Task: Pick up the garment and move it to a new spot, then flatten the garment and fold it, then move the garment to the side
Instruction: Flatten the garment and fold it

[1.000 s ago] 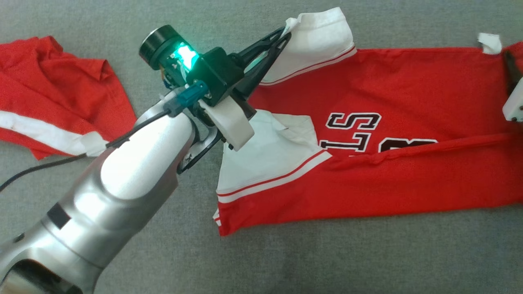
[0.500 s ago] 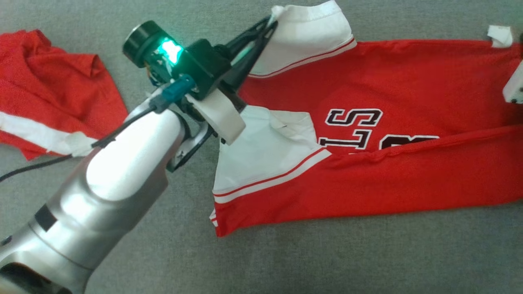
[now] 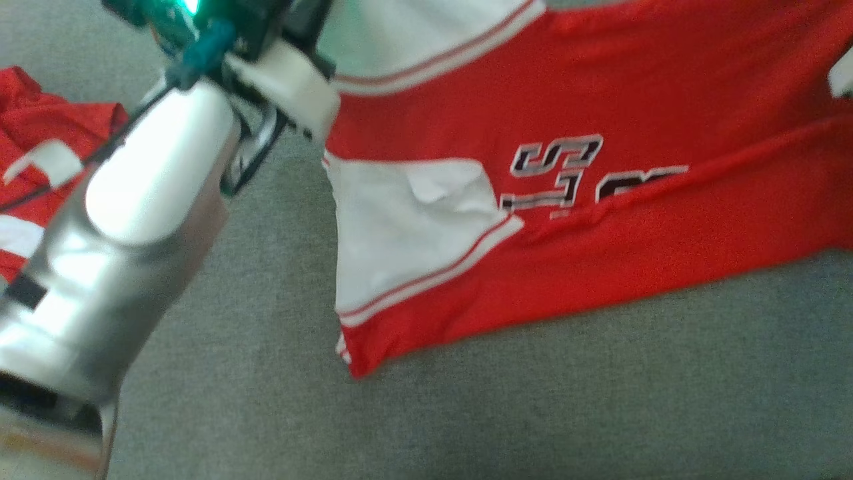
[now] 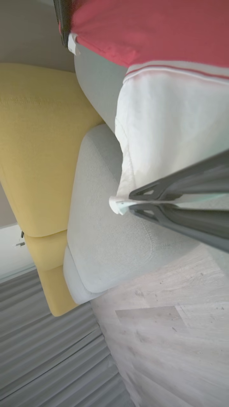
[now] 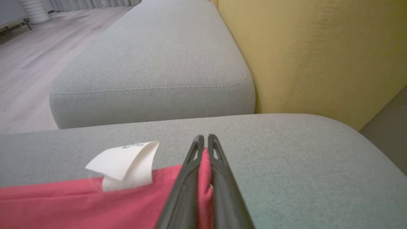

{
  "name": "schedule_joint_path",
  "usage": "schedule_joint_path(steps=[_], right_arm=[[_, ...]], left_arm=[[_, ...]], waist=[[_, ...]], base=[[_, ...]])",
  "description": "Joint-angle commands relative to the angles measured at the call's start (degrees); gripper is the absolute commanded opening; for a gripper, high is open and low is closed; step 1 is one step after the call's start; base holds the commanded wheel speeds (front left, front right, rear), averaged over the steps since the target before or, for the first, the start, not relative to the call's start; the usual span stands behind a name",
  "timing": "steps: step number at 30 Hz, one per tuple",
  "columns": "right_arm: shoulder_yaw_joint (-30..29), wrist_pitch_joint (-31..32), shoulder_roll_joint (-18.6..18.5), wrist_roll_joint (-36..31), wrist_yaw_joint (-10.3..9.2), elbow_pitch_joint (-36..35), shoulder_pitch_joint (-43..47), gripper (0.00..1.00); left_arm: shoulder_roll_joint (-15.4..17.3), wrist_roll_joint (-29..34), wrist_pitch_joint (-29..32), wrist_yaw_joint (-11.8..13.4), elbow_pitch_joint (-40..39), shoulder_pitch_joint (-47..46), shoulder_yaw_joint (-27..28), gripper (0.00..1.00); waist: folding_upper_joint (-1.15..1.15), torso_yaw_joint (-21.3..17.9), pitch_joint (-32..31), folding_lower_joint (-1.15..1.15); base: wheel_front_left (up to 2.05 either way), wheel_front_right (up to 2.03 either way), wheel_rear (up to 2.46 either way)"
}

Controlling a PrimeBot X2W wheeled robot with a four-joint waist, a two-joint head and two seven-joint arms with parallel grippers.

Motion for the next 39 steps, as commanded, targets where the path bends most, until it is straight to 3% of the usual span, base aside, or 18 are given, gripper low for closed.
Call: schedule_joint_path(steps=[1, 11, 19, 29, 39], right_arm=[[0.6, -1.3, -1.7, 0.8, -0.04, -2.0, -1.8, 0.0], [0.6, -7.8, -1.2, 3.6, -0.04, -0.6, -5.9, 0.0], [3.6, -7.5, -2.9, 8.4, -0.04, 0.0, -0.8, 0.0], [8.2, -4.1, -7.6, 16.0, -0.04, -2.5, 7.9, 0.0], [16.8, 1.7, -14.4, 20.4, -0.04, -5.1, 16.6, 0.0]], left_arm=[[0.7, 1.1, -1.0, 0.3, 0.6, -4.8, 2.1, 0.0], [-4.4, 3.2, -9.8, 1.1, 15.4, -14.3, 2.8, 0.0], [-6.0, 3.1, -12.5, -1.9, 19.5, -10.7, 0.2, 0.0], [-4.3, 1.7, -10.7, -4.9, 15.7, -2.0, -4.1, 0.0], [1.7, -3.1, 0.8, -6.4, 3.9, 8.2, -12.8, 0.0]], waist=[[0.0, -0.1, 0.8, 0.0], [0.0, -0.2, 0.9, 0.0], [0.0, 1.2, -2.1, 0.0], [0.0, 2.7, -5.7, 0.0], [0.0, 3.9, -8.2, 0.0]], base=[[0.0, 0.0, 0.0], [0.0, 0.0, 0.0], [0.0, 0.0, 0.0], [0.0, 0.0, 0.0], [0.0, 0.0, 0.0]])
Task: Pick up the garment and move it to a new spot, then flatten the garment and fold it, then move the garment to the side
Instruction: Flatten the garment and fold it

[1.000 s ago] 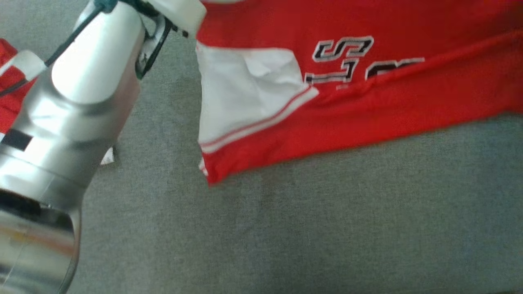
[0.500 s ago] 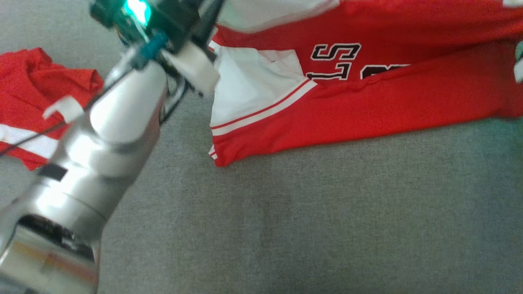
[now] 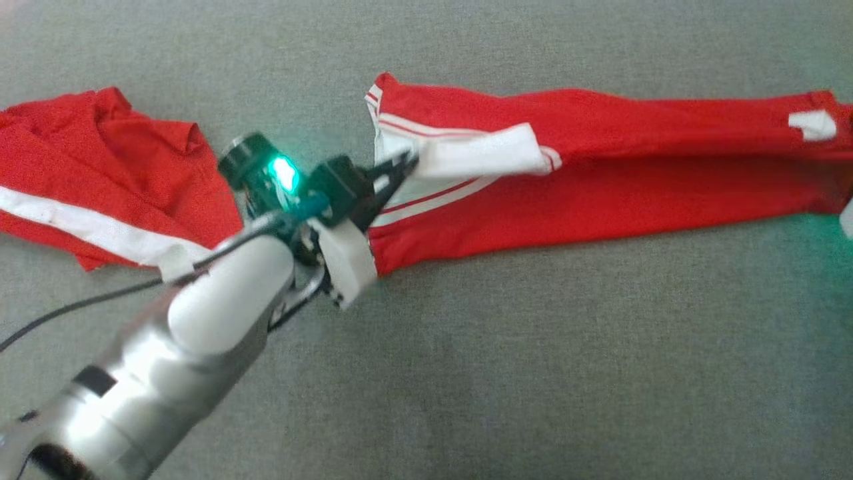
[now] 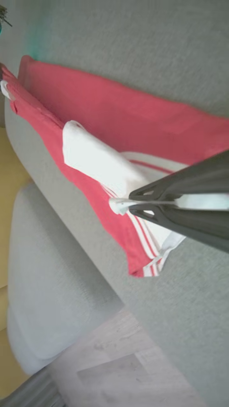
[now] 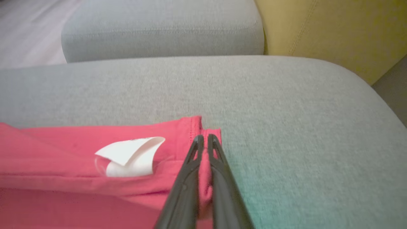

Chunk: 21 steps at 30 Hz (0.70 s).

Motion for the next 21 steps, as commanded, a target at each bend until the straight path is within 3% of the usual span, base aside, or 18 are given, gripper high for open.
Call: schedule_joint_path(steps=[1, 6, 12, 13, 14, 15, 21], right_arm=[[1.5, 1.1, -3.1, 0.9, -0.04, -1.6, 1.5, 0.0], [5.5, 4.9, -5.7, 2.0, -0.04, -3.1, 3.3, 0.0], [8.6, 7.0, -7.1, 3.1, -0.04, -3.8, 3.7, 0.0], [8.9, 7.0, -7.2, 3.2, -0.04, -3.8, 3.6, 0.41], [9.1, 7.1, -7.3, 3.4, -0.04, -3.7, 3.4, 1.0], [9.3, 7.2, -7.3, 3.6, -0.04, -3.6, 3.2, 1.0], [6.5, 2.6, -6.6, 5.3, -0.04, -3.1, 0.5, 1.0]], left_arm=[[2.6, -1.5, 2.0, -0.2, -3.3, -0.7, 0.7, 0.0], [5.8, -6.1, 8.9, -0.3, -8.9, 1.5, -2.6, 0.0], [7.5, -9.0, 12.8, -0.3, -12.3, 2.3, -4.0, 0.0], [7.6, -9.2, 13.3, -0.2, -12.5, 2.2, -4.0, 0.0], [7.6, -8.9, 13.2, 0.2, -12.6, 2.1, -3.9, 0.49], [7.5, -8.6, 12.7, 1.0, -12.7, 2.0, -3.6, 1.0], [6.0, -8.1, 8.9, 4.4, -11.6, 2.1, -1.8, 1.0]], waist=[[0.0, 0.0, -0.4, 0.01], [0.0, -0.2, -0.8, 0.01], [0.0, -0.6, -0.4, 0.01], [0.0, -0.6, -0.4, 0.01], [0.0, -0.7, -0.3, 0.01], [0.0, -0.8, -0.3, 0.01], [0.0, -1.6, -1.5, 0.01]], base=[[0.0, 0.0, 0.0], [0.0, 0.0, 0.0], [0.0, 0.0, 0.0], [0.0, 0.0, 0.0], [0.0, 0.0, 0.0], [0.0, 0.0, 0.0], [0.0, 0.0, 0.0]])
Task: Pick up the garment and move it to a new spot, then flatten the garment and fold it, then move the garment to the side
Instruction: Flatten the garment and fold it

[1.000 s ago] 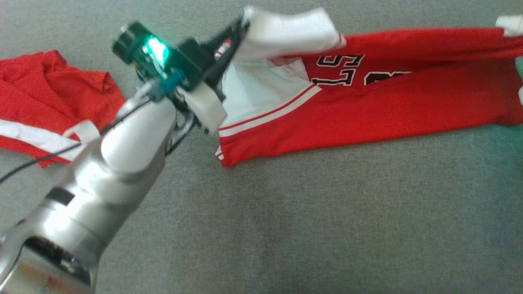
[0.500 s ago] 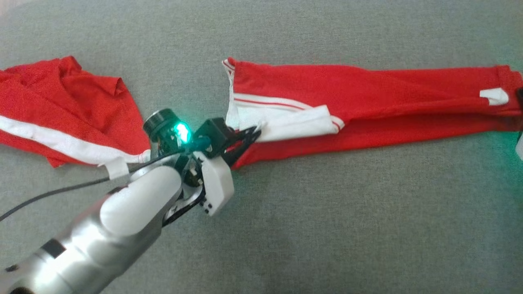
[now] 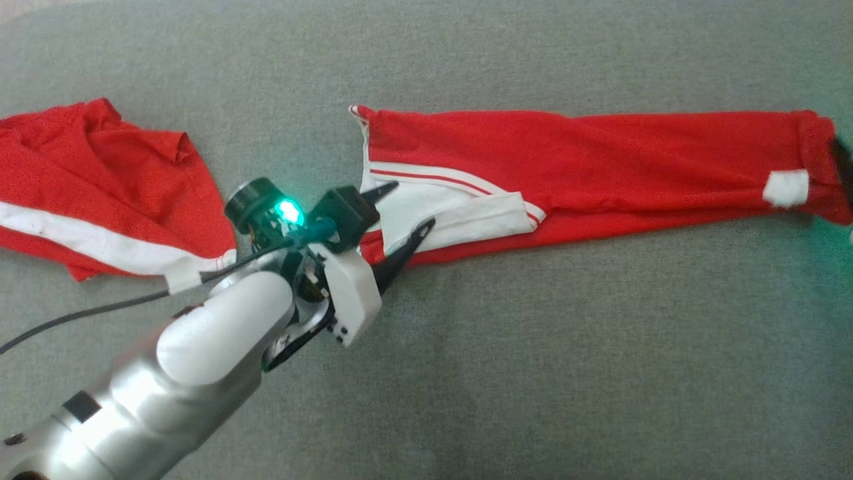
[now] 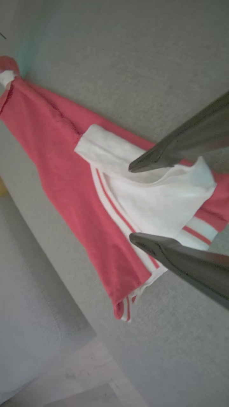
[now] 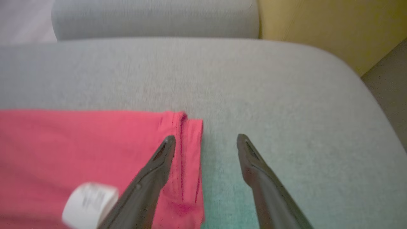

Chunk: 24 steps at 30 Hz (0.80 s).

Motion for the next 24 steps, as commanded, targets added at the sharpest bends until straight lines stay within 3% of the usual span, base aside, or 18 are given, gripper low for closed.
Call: schedule_joint_path(steps=[1, 4, 5, 7, 11, 14, 18, 24], right_arm=[[-1.8, -3.0, -1.6, 1.1, -0.04, -1.3, -1.9, 1.0], [-4.9, -8.9, -0.3, 1.4, -0.04, -2.8, -4.1, 1.0], [-4.9, -8.9, -0.3, 1.4, -0.04, -2.8, -4.1, 1.0], [-6.7, -13.1, 1.3, 0.8, -0.04, -4.2, -5.2, 1.0], [-10.7, -19.8, 6.5, -0.8, -0.04, -8.3, -5.9, 1.0], [-15.0, -21.6, 11.6, -3.0, -0.04, -12.5, -4.3, 1.0], [-20.7, -22.1, 19.3, -8.5, -0.04, -18.9, 1.4, 1.0], [-25.0, -22.2, 29.9, -18.8, -0.04, -26.6, 14.8, 1.0]], left_arm=[[0.6, 0.3, -2.2, 1.6, -0.8, -1.8, 4.1, 1.0], [-0.8, -0.2, -7.4, 5.4, -0.1, -1.9, 7.6, 1.0], [-0.8, -0.2, -7.4, 5.4, -0.1, -1.9, 7.6, 1.0], [-1.6, -0.1, -11.9, 8.4, 0.6, -2.0, 10.4, 1.0], [-3.7, -1.7, -20.9, 13.8, 1.7, -0.6, 16.5, 1.0], [-5.0, -2.3, -23.5, 16.8, 1.4, 1.8, 21.0, 1.0], [-6.5, 0.9, -23.9, 18.9, -2.2, 7.4, 26.3, 1.0], [-10.2, 5.9, -23.9, 18.6, -4.9, 19.4, 33.2, 1.0]], waist=[[0.0, -0.4, -0.9, 0.0], [0.0, -1.0, -2.3, 0.0], [0.0, -1.0, -2.3, 0.0], [0.0, -1.3, -3.4, 0.0], [0.0, -1.8, -5.8, 0.0], [0.0, -2.1, -7.4, 0.0], [0.0, -2.1, -9.1, 0.0], [0.0, -1.8, -10.4, 0.0]], base=[[0.0, 0.0, 0.0], [0.0, 0.0, 0.0], [0.0, 0.0, 0.0], [0.0, 0.0, 0.0], [0.0, 0.0, 0.0], [0.0, 0.0, 0.0], [0.0, 0.0, 0.0], [0.0, 0.0, 0.0]])
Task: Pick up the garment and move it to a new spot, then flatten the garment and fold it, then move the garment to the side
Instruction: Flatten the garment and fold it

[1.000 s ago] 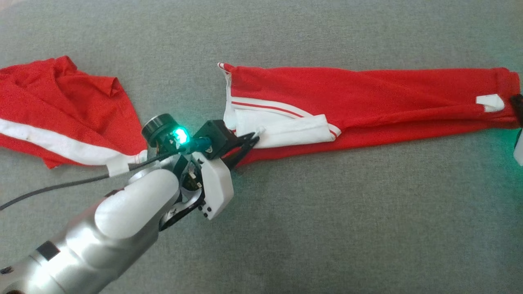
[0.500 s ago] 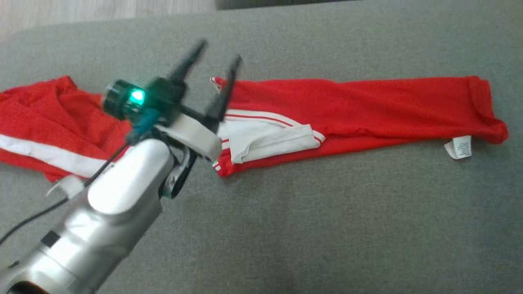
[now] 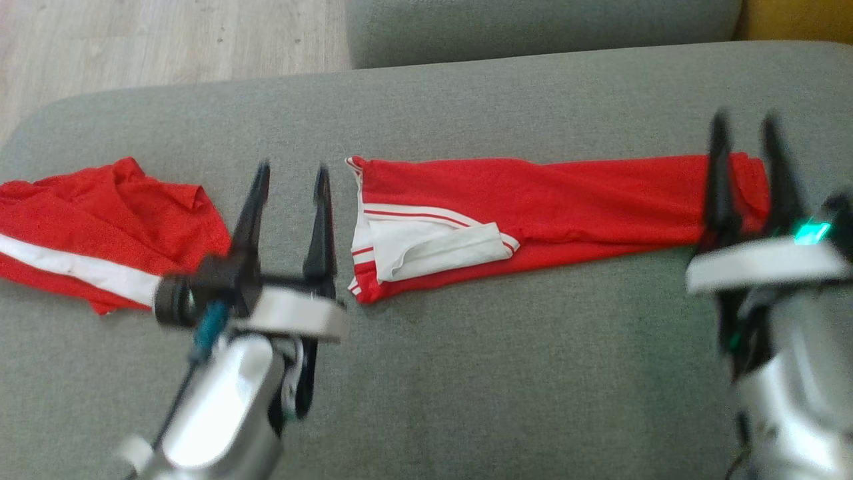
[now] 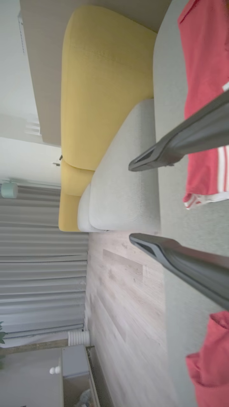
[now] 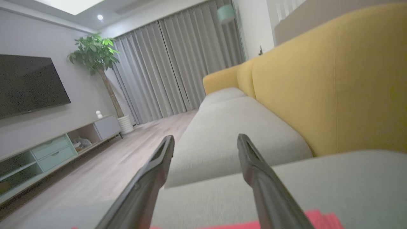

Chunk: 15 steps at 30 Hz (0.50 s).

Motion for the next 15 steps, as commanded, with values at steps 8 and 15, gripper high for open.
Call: schedule_joint_path(steps=[8, 15], right_arm=[[-1.4, -0.3, 5.6, -6.4, -0.04, -4.4, 10.8, 1.0], [-4.4, -0.1, 6.0, -10.8, -0.04, -1.5, 8.6, 1.0]], left_arm=[[-4.5, 6.4, -0.3, -3.5, -2.7, 8.7, 10.2, 1.0], [-6.7, 11.4, -0.3, -7.7, -2.4, 7.8, 13.6, 1.0]], waist=[[0.0, 0.5, 0.4, 0.01], [0.0, 1.4, 3.5, 0.01]], base=[[0.0, 0.0, 0.0], [0.0, 0.0, 0.0]])
